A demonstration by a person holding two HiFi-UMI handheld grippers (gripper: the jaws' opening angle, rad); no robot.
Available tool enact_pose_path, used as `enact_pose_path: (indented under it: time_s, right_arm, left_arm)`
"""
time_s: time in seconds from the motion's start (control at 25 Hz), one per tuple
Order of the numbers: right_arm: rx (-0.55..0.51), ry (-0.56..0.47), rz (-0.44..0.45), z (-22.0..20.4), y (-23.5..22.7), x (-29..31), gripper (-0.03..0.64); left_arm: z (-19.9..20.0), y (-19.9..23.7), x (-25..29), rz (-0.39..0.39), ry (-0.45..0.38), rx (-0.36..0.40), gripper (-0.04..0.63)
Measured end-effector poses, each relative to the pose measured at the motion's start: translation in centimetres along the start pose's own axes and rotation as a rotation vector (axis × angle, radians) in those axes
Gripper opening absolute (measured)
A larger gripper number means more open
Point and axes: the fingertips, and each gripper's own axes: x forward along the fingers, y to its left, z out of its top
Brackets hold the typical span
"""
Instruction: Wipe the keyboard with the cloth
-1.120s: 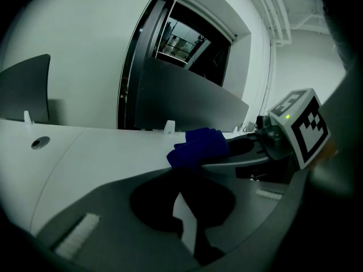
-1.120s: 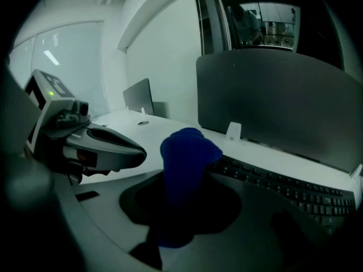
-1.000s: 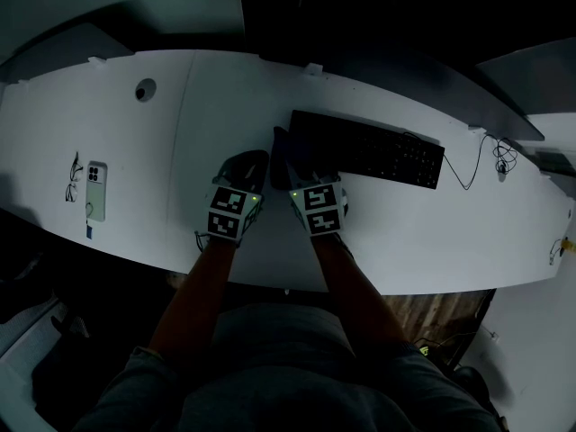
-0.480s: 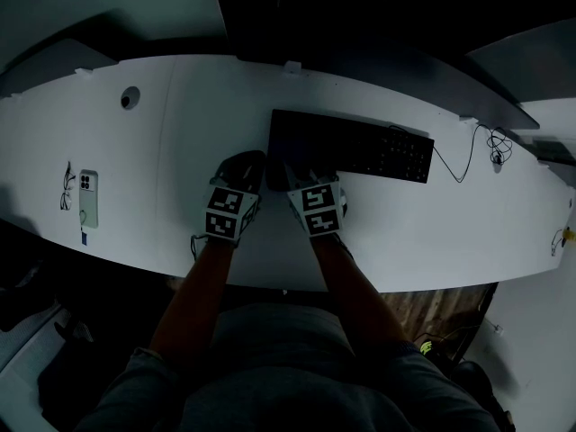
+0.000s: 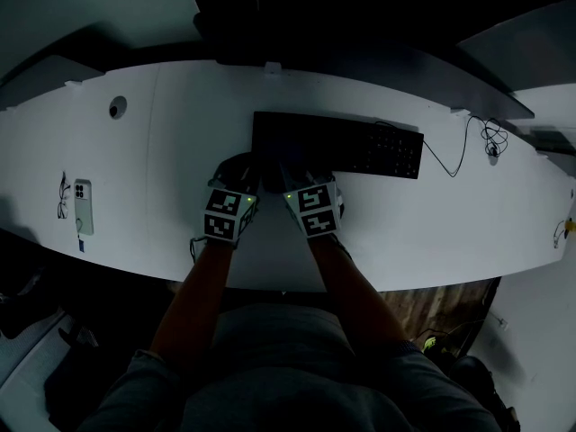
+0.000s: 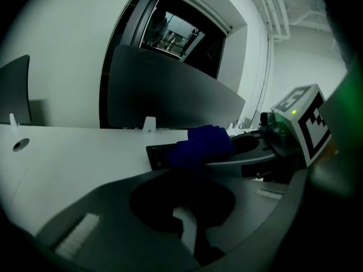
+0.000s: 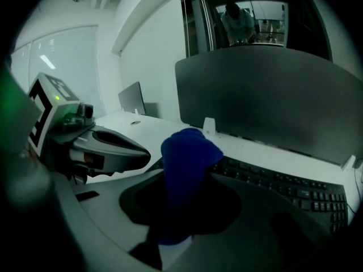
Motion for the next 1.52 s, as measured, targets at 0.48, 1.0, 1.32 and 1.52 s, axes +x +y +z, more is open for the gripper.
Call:
enact_pose_path:
  time_s: [0.48, 1.0, 1.32, 1.52]
  right_arm:
    - [0.016, 0.003, -0.021, -1.0, -2.3, -1.5, 0.123]
    - [0.043, -0.010, -0.048, -2.3, -5.1, -3.3, 0.123]
    - [0.035, -0.008, -0.061, -3.1, -6.6, -4.4, 0.123]
    - [0.034, -0.003, -0.067, -3.5, -7.6, -5.1, 0.123]
  left_arm:
    - [0.6, -2.3, 1.8, -0.024, 0.011, 0.019, 0.008]
    - [1.2, -5.3, 3.5, -0.056, 0.015, 0.042, 0.008]
    - [1.3, -6.9, 4.6, -0.072, 0.025, 0.051, 0.008]
    - [1.8, -8.1, 5.5, -0.086, 0.022, 0.062, 0.008]
